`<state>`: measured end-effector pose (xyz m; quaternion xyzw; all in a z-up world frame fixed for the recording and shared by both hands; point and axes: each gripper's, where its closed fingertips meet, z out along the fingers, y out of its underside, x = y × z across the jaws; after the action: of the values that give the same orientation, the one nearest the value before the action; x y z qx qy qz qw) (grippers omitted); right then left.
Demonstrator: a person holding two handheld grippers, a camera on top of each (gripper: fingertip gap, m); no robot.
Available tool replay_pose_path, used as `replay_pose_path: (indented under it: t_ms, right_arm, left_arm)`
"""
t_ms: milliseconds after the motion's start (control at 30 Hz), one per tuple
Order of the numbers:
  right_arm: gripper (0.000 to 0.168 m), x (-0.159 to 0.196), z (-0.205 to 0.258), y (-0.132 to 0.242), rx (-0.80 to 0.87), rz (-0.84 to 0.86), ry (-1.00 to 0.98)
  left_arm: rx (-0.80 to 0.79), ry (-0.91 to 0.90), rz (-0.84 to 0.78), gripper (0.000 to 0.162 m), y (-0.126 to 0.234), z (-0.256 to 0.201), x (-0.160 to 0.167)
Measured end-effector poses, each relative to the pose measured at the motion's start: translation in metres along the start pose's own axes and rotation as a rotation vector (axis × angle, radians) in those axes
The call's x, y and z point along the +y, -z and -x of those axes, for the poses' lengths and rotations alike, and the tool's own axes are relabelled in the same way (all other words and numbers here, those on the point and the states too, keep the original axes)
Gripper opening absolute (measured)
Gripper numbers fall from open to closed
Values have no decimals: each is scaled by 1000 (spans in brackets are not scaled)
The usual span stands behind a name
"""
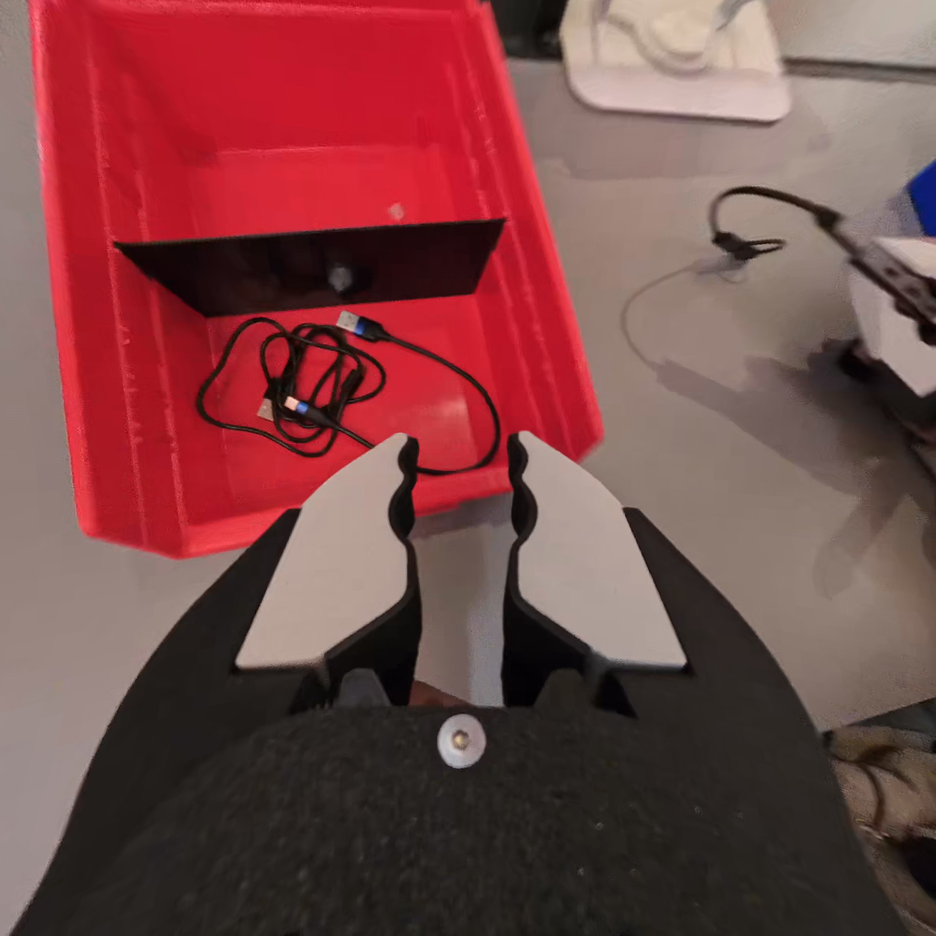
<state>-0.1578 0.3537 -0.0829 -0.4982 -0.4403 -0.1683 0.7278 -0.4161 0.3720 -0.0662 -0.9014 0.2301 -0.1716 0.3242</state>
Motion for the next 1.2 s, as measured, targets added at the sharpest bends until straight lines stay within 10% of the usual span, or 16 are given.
replay_pose_path:
  t_ms: [333,767,1000,1200]
  right_arm:
    - [8,5,-7,0,3,3,-74]
    - [7,3,2,0,-42,-7,-73]
    - [7,3,1,0,-38,-6,-69]
    - [8,5,-5,1,-11,-3,-87]
  left_arm:
    - [-192,338,529,31,-85,79,27]
    - [-281,479,539,16,-106,97,43]
    - [-181,218,339,12,-70,78,-1]
    - [-151,-216,80,10,30,30,-68]
